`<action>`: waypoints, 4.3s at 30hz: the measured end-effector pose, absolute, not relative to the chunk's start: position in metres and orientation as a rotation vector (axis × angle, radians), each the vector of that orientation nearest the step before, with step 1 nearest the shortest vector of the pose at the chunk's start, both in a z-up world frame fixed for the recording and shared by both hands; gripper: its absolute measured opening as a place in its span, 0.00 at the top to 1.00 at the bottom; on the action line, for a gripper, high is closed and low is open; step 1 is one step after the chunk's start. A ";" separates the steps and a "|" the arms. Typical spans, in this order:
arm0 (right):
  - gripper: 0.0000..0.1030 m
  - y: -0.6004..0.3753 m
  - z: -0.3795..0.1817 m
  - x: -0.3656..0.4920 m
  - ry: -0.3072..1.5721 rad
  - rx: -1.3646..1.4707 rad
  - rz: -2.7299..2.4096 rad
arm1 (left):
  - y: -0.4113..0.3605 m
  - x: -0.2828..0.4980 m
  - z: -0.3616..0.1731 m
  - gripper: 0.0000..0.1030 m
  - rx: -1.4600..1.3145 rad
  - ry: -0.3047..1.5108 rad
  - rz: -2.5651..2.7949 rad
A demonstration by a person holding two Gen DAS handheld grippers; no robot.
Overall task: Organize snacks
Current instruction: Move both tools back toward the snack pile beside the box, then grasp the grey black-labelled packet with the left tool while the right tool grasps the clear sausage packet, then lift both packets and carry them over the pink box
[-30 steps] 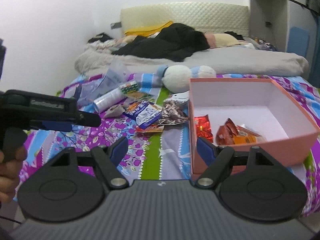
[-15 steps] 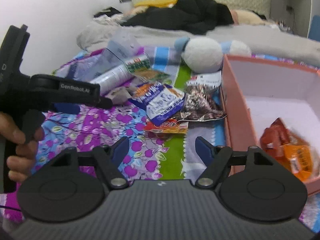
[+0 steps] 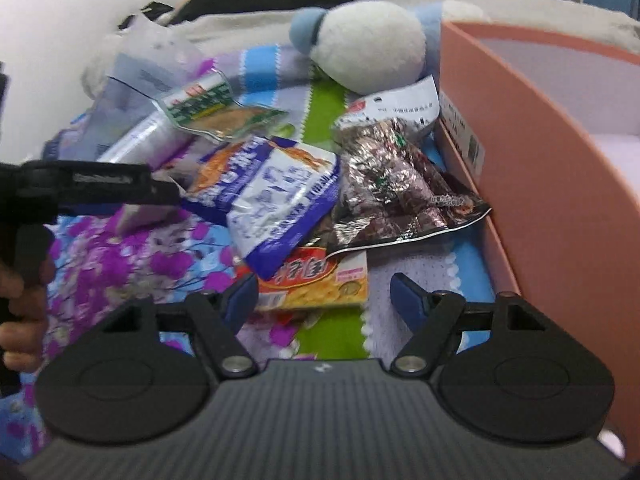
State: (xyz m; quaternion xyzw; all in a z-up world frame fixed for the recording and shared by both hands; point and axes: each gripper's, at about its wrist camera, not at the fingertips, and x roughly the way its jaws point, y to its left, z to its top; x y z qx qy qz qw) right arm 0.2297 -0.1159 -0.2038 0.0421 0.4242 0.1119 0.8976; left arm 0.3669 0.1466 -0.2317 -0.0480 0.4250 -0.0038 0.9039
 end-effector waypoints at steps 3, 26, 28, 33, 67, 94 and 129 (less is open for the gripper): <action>0.41 -0.116 -0.212 0.238 0.903 0.113 0.235 | 0.143 0.371 -0.236 0.15 -0.069 0.875 -0.031; 0.96 -0.134 -0.186 0.194 0.993 0.175 0.269 | 0.143 0.313 -0.217 0.57 -0.194 0.915 -0.038; 0.96 -0.139 -0.185 0.182 1.007 0.182 0.271 | 0.140 0.301 -0.214 0.61 -0.211 0.922 -0.036; 0.97 -0.152 -0.180 0.153 1.035 0.186 0.272 | 0.127 0.263 -0.207 0.64 -0.248 0.936 -0.033; 0.18 -0.181 -0.183 0.081 0.995 0.046 0.328 | 0.077 0.172 -0.202 0.12 -0.084 1.014 -0.086; 0.49 -0.152 -0.190 0.102 0.966 -0.087 0.350 | 0.052 0.176 -0.212 0.42 0.014 1.022 -0.165; 0.10 -0.146 -0.220 0.093 0.892 -0.130 0.443 | 0.068 0.137 -0.195 0.43 -0.313 1.018 0.007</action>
